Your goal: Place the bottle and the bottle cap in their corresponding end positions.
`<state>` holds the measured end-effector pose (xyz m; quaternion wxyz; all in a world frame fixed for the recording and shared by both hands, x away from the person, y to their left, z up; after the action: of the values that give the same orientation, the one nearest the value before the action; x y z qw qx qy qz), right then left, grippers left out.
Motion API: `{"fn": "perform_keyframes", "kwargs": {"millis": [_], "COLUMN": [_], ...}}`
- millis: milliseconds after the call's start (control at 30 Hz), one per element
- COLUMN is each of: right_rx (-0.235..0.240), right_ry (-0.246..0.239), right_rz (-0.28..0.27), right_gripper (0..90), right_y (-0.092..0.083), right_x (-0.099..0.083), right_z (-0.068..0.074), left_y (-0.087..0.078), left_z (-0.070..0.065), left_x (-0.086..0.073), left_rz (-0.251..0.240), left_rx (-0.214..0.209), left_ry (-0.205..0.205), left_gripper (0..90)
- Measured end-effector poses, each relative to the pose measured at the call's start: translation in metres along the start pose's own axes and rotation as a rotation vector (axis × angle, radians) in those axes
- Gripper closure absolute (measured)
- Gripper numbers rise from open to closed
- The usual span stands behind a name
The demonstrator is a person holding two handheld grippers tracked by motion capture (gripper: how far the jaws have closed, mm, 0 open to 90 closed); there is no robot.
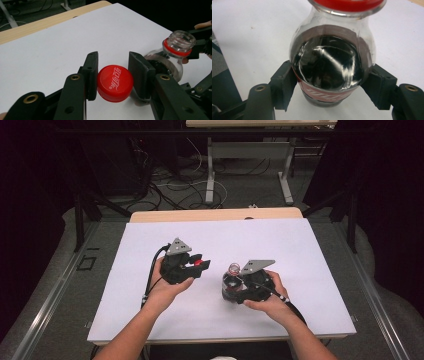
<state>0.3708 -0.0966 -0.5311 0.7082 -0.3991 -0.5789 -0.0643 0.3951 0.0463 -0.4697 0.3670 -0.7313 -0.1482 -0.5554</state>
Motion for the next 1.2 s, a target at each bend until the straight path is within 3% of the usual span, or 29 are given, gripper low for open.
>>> {"fn": "perform_keyframes", "kwargs": {"millis": [400,700,833,1200], "right_rx": [-0.059,-0.121,-0.135,-0.168], "right_ry": [0.021,0.023,0.024,0.069], "right_rz": [-0.020,-0.019,-0.023,-0.037], "right_gripper": [31.7,31.7,31.8,31.7], "right_y": [0.002,0.015,0.025,0.065], "right_x": [0.010,0.026,0.034,0.050], "right_z": [-0.020,-0.042,-0.049,-0.074], "left_y": [-0.005,-0.009,-0.010,-0.015], "left_z": [0.018,0.027,0.029,0.032], "left_x": [-0.020,-0.037,-0.044,-0.052], "left_rz": [-0.010,-0.027,-0.027,-0.033], "left_rx": [0.039,0.054,0.054,0.052], "left_ry": [-0.040,-0.070,-0.090,-0.093], "left_gripper": [61.3,61.3,61.3,61.3]}}
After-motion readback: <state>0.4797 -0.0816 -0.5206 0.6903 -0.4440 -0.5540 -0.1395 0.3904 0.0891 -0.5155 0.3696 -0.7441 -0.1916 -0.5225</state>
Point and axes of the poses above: each handheld gripper's, and its own axes: y roughly forward along the jaws, x roughly out of its top, z roughly to its left, the point moved 9 cm from there along y, roughly forward along the jaws, and after that the axes turned 11 degrees about -z, right-handed, at the moved point
